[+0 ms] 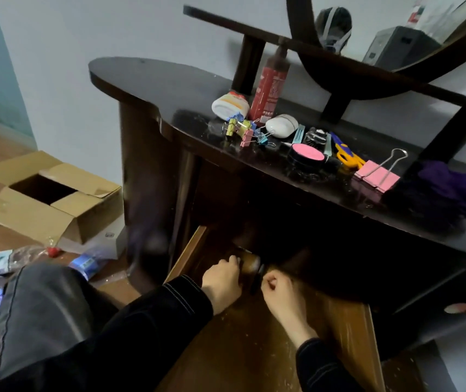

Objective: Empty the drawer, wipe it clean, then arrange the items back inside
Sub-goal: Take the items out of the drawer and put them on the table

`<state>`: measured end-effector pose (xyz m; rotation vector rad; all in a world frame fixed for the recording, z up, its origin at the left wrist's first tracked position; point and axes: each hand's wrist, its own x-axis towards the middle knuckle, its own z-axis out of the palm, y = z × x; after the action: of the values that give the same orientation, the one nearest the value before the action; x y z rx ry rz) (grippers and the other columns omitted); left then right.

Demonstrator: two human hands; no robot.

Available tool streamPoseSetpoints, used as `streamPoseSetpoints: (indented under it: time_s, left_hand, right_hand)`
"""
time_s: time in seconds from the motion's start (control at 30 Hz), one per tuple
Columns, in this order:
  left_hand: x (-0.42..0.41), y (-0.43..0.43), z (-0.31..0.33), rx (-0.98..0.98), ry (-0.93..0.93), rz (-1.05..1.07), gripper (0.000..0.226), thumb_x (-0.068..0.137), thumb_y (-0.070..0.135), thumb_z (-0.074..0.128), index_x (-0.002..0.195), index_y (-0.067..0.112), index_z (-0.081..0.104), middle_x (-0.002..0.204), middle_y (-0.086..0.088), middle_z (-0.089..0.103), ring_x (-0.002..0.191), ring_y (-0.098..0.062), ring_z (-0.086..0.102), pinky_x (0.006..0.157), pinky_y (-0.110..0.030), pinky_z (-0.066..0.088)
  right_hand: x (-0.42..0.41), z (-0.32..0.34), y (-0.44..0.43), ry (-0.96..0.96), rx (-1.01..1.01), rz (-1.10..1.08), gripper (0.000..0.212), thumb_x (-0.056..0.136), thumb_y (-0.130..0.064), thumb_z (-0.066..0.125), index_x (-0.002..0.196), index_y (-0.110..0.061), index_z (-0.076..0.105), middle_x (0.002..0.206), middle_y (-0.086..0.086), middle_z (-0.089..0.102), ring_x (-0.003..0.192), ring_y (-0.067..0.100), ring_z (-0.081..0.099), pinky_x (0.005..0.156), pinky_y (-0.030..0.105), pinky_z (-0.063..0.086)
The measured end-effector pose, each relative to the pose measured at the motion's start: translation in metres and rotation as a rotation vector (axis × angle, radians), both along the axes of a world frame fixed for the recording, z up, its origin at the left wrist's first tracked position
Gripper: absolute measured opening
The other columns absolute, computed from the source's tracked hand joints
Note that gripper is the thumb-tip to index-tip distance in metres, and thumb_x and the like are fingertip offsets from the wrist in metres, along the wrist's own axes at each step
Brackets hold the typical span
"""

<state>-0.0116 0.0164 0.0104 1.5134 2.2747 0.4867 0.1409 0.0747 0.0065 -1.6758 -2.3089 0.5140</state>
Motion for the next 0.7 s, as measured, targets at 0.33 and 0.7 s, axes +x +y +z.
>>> streamPoseSetpoints:
  time_s: [0.33,0.7]
  left_hand:
    - [-0.008,0.013,-0.019,-0.036,-0.113,-0.028,0.061,0.09,0.003,0.059,0.143,0.017,0.031,0.11,-0.008,0.056,0.085,-0.017,0.05,0.069,-0.03,0.045]
    - [-0.021,-0.009,0.006,0.002,-0.56,0.142,0.029,0.09,0.013,0.055,0.116,0.013,0.041,0.091,-0.001,0.059,0.077,-0.018,0.065,0.057,-0.03,0.054]
  right_hand:
    - [-0.057,-0.014,0.039,-0.398,-0.034,-0.041,0.029,0.102,-0.047,0.046,0.117,-0.029,0.063,0.109,-0.002,0.07,0.103,0.019,0.066,0.077,0.03,0.044]
    - [-0.043,0.002,0.018,-0.171,-0.183,-0.145,0.036,0.089,-0.057,0.055,0.077,-0.024,0.065,0.07,-0.009,0.064,0.071,0.014,0.064,0.062,0.028,0.045]
